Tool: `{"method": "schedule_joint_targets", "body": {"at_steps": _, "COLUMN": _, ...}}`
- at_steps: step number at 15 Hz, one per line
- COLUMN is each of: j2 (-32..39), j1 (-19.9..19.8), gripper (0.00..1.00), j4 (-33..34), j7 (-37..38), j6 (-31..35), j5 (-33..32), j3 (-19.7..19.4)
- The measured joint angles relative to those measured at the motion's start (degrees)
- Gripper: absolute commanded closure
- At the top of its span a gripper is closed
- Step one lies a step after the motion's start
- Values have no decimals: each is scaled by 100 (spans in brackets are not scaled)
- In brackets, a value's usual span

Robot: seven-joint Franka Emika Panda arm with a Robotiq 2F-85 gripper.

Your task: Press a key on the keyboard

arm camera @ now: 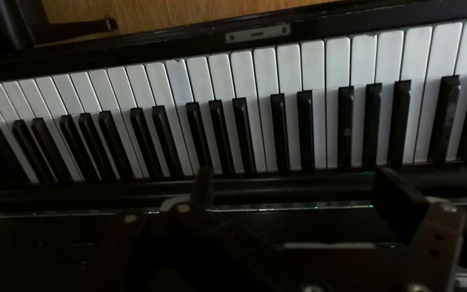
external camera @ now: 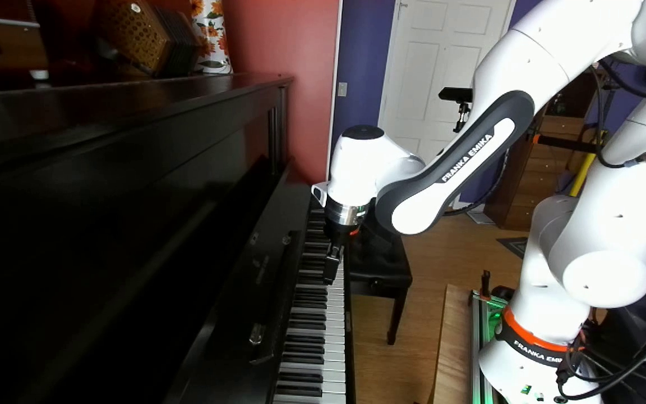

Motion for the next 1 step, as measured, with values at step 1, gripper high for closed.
{"method": "schedule_joint_targets", "body": {"at_steps": 1, "j2": -30, "j1": 0, "gripper": 0, "j4": -12, "j7": 0, "j6": -8, "j5": 0, "j3": 1}}
